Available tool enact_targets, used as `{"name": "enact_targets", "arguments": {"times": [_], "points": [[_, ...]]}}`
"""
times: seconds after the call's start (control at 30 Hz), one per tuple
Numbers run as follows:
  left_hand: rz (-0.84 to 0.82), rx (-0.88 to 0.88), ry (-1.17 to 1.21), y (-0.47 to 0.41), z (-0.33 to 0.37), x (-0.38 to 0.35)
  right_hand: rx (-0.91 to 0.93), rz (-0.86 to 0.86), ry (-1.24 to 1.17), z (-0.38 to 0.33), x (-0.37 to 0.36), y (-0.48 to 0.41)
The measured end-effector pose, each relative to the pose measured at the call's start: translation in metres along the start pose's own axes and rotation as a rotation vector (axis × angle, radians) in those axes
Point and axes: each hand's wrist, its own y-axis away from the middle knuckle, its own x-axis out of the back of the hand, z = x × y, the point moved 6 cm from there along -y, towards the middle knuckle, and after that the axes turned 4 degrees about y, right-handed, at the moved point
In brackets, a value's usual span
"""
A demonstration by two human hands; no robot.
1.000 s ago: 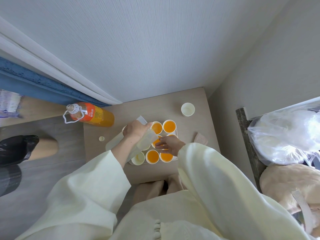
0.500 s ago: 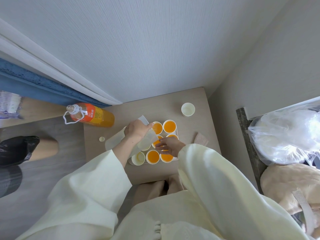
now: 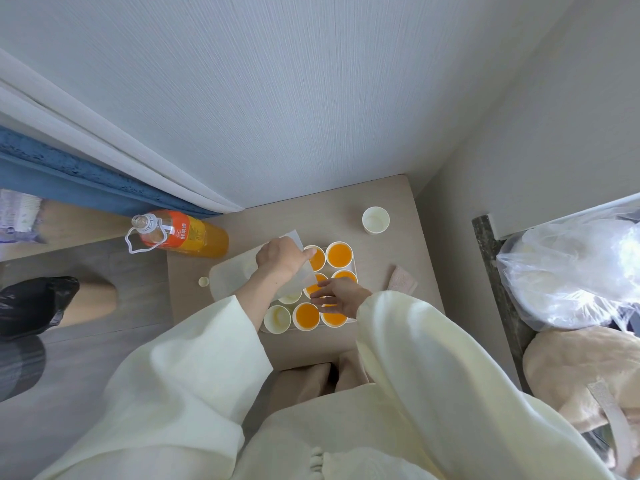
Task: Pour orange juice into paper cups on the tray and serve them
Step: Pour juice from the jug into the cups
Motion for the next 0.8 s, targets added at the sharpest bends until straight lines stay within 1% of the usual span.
{"name": "enact_targets", "arguments": {"times": [0.17,0.33,0.5,0.63,0.8], "points": [[-0.003,-0.022,-0.074,-0.001,0.007,0.002,0.004,-0.010,0.000,0.000,0.000,-0.002],[-0.008,-0.029,-0.072,0.000,0.005,0.001,0.002,-0.001,0.004,0.000,0.001,-0.004],[0.009,-0.021,-0.042,0.001,0.002,0.001,0.005,-0.002,0.001,0.000,0.001,-0.004],[-0.007,-0.034,-0.004,0.001,-0.003,-0.001,0.005,-0.010,0.006,0.000,0.001,-0.003],[-0.041,0.017,0.096,0.002,-0.016,-0.001,0.007,0.010,0.031,0.000,0.001,-0.002]]}}
